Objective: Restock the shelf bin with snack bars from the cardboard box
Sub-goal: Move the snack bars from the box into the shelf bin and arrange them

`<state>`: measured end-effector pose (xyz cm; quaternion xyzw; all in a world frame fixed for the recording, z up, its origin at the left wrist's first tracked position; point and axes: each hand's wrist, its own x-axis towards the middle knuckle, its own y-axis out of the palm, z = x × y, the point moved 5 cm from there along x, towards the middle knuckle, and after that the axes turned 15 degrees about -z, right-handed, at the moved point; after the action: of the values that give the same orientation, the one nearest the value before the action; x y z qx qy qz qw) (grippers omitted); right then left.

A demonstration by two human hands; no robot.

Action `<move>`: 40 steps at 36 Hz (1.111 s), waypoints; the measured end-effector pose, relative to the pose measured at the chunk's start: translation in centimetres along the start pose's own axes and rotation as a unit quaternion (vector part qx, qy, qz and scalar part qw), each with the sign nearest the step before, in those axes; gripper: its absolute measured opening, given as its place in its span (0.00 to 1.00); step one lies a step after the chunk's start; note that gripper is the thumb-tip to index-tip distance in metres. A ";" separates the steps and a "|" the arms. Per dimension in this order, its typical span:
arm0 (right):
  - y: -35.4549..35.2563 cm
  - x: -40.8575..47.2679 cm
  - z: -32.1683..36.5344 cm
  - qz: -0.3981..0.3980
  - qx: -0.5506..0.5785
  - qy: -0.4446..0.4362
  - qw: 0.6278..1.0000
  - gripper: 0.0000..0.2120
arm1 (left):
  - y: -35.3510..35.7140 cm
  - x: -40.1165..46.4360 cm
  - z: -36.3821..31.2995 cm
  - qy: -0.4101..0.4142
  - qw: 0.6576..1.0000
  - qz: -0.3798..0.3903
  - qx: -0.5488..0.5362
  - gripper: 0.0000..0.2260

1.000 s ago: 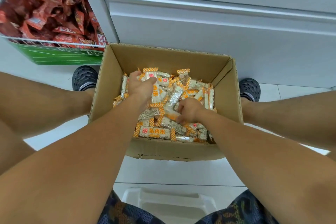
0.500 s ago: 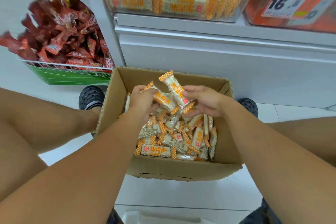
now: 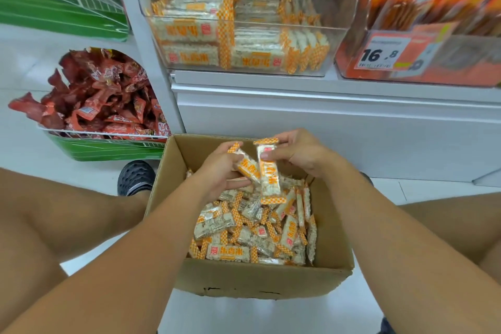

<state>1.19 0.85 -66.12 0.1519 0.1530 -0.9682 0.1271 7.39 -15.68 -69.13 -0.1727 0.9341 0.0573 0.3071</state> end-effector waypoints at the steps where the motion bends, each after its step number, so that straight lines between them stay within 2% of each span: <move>1: 0.6 -0.1 -0.2 -0.001 0.002 -0.008 1.000 0.12 | 0.4 -0.3 -0.3 0.002 1.000 0.006 0.000 0.14; 3: 1.7 -0.1 -0.6 0.000 0.008 -0.026 1.000 0.13 | 0.9 -0.8 -0.7 0.002 1.000 0.014 0.003 0.13; 5: 2.6 -0.2 -0.6 -0.007 0.016 -0.049 0.999 0.14 | 1.1 -1.0 -0.6 0.002 0.999 0.027 0.022 0.19; 8: 2.6 -0.2 -0.3 -0.089 0.046 -0.061 0.993 0.17 | 1.2 -0.7 -0.1 0.024 0.997 0.047 0.048 0.27; 11: 1.7 -0.7 0.4 -0.134 0.111 -0.045 0.984 0.11 | 1.0 -0.4 0.0 0.035 0.998 0.041 0.018 0.16; 12: 1.2 -0.8 0.6 -0.156 0.099 -0.054 0.981 0.10 | 0.8 -0.4 -0.2 0.035 0.999 0.029 -0.008 0.17; 13: 0.7 -0.9 0.9 -0.173 0.059 -0.069 0.981 0.12 | 0.5 0.0 -0.2 0.033 0.999 0.013 -0.036 0.21; 14: 0.4 -1.1 1.2 -0.168 0.007 -0.081 0.982 0.15 | 0.3 0.2 -0.5 0.033 0.997 -0.008 -0.066 0.27; 16: 1.0 -1.4 1.1 -0.078 -0.087 -0.070 0.991 0.26 | -0.1 0.0 -1.4 0.043 0.992 -0.041 -0.112 0.28; 18: 2.0 -1.8 0.3 0.013 -0.107 -0.047 0.993 0.37 | 0.0 -0.2 -2.2 0.049 0.988 -0.044 -0.142 0.29; 20: 2.6 -1.8 0.1 0.009 -0.082 -0.061 0.995 0.40 | 0.2 -0.1 -2.7 0.059 0.986 -0.040 -0.151 0.29; 23: 3.0 -1.8 0.5 -0.037 -0.059 -0.091 0.993 0.36 | 0.6 -0.2 -3.0 0.080 0.984 -0.063 -0.144 0.22; 25: 3.3 -1.8 0.7 -0.046 -0.032 -0.093 0.994 0.31 | 0.8 -0.1 -2.8 0.080 0.985 -0.072 -0.131 0.26; 26: 3.2 -1.7 0.8 -0.053 -0.009 -0.091 0.994 0.29 | 0.9 -0.2 -2.8 0.083 0.985 -0.076 -0.130 0.25; 29: 2.6 -1.3 1.0 -0.069 0.059 -0.070 0.993 0.22 | 0.5 -0.2 -3.3 0.075 0.980 -0.082 -0.165 0.08; 31: 2.1 -1.2 1.7 -0.065 0.093 -0.063 0.992 0.18 | 0.1 -0.2 -4.4 0.065 0.978 -0.071 -0.184 0.09; 33: 1.6 -1.1 2.6 -0.080 0.082 -0.089 0.989 0.14 | -0.2 -0.1 -5.5 0.065 0.980 -0.048 -0.184 0.18; 35: 1.3 -0.9 3.5 -0.103 0.060 -0.110 0.987 0.12 | -0.5 0.1 -6.5 0.067 0.978 -0.040 -0.191 0.22; 37: 1.8 -0.9 4.4 -0.102 0.062 -0.119 0.986 0.15 | -0.4 -0.1 -7.2 0.075 0.976 -0.043 -0.200 0.20; 40: 2.5 -1.4 5.7 -0.134 -0.036 -0.188 0.972 0.28 | 0.4 -0.8 -7.8 0.088 0.975 -0.059 -0.194 0.14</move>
<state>1.72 -3.06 -61.17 -0.0598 0.1804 -0.9814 0.0286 3.51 -16.80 -62.37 -0.2884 0.9168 0.2033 0.1871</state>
